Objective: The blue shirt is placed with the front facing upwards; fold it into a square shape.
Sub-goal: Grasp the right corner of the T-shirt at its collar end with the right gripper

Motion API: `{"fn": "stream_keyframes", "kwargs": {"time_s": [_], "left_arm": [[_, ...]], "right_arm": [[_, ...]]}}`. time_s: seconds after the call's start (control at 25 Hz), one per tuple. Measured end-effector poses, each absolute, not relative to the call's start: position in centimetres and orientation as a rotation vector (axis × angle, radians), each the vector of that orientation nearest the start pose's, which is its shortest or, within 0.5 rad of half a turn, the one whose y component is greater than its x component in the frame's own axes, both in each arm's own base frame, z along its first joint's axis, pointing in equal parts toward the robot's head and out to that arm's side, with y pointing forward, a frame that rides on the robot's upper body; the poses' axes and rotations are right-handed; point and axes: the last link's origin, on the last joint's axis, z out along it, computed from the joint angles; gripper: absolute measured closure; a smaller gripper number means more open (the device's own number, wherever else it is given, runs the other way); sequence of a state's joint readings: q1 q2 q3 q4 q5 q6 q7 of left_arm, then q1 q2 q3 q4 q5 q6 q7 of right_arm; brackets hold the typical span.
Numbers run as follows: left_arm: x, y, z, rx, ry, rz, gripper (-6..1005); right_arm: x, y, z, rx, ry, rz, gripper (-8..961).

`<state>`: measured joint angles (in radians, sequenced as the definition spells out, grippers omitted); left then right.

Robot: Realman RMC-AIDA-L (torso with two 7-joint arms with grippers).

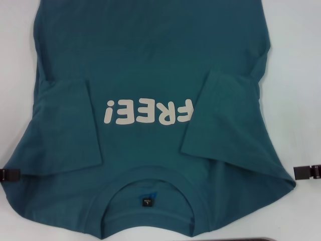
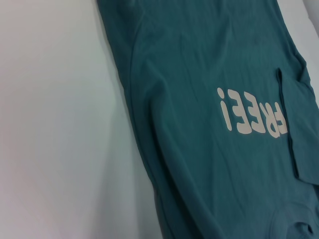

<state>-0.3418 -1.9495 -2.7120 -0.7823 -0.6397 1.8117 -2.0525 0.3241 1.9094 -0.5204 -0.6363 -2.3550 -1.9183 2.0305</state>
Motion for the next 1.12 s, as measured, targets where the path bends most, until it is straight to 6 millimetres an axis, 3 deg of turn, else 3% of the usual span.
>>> {"fn": "stream_keyframes", "kwargs": {"time_s": [0.52, 1.12], "left_arm": [[-37.0, 23.8, 7.7, -2.357, -1.828, -0.277, 998], [-36.9, 24.2, 7.7, -2.359, -1.816, -0.275, 998]], "right_arm": [[37.0, 20.6, 6.2, -2.398, 2.061, 0.374, 66], [37.2, 21.2, 5.2, -2.368, 2.087, 0.329, 67]]}}
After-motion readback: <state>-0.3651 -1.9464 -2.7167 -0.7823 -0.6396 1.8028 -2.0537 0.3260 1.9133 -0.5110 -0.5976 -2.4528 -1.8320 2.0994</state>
